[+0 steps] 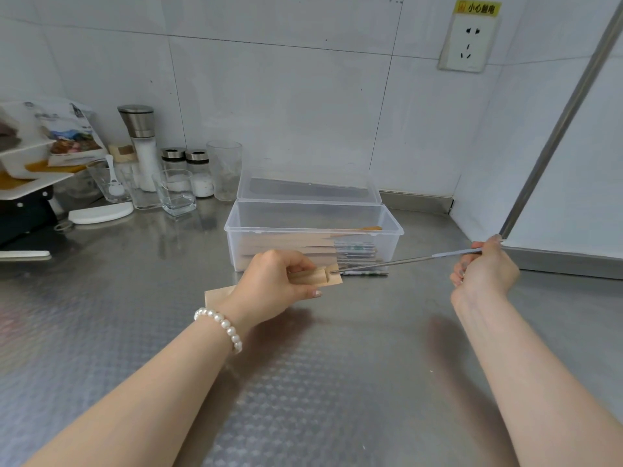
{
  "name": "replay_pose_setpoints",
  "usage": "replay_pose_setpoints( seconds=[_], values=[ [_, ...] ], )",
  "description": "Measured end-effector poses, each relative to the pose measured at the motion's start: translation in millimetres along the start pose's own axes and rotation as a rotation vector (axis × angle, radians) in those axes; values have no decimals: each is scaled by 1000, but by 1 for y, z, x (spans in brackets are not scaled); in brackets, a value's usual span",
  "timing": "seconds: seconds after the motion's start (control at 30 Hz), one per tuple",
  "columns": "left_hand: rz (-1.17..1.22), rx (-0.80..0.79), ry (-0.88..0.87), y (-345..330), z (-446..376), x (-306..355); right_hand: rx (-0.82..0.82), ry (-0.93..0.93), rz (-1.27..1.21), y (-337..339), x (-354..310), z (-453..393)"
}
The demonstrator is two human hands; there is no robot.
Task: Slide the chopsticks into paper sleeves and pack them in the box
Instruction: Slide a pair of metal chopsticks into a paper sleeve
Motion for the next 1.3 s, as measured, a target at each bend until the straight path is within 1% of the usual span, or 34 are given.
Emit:
replay_pose_setpoints(
  seconds=[0.13,0.2,0.4,0.53,0.63,0.8,0.97,1.17,1.3],
  values=[
    [2,-7,-2,-1,0,0,-20,30,17,-3,2,2],
    [1,-7,-5,-1,-1,0,-64,15,50,-7,5,1],
    [39,11,6,-1,-1,-1,-295,-120,222,-35,34,7],
    [49,22,9,0,0,-2,-472,-213,401,-54,56,25],
    [43,28,13,1,0,-2,-582,-222,512,-65,66,39],
    [47,28,15,2,0,-1,-694,-193,645,-74,76,53],
    [57,28,19,0,0,-1,-755,-185,732,-78,84,63],
    [64,7,11,-2,-1,-1,-759,-211,781,-77,91,69],
    [67,1,14,-2,0,-1,-751,-190,799,-78,90,68]
  ],
)
Point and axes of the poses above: each hand's wrist, its own z-axis away from the middle knuckle, its own y-axis out of the back of the hand, x = y × z, the point moved 10 cm from there along -z, towards the middle knuckle, and after that the axes turned 15 degrees about -y, right-handed, at the moved point
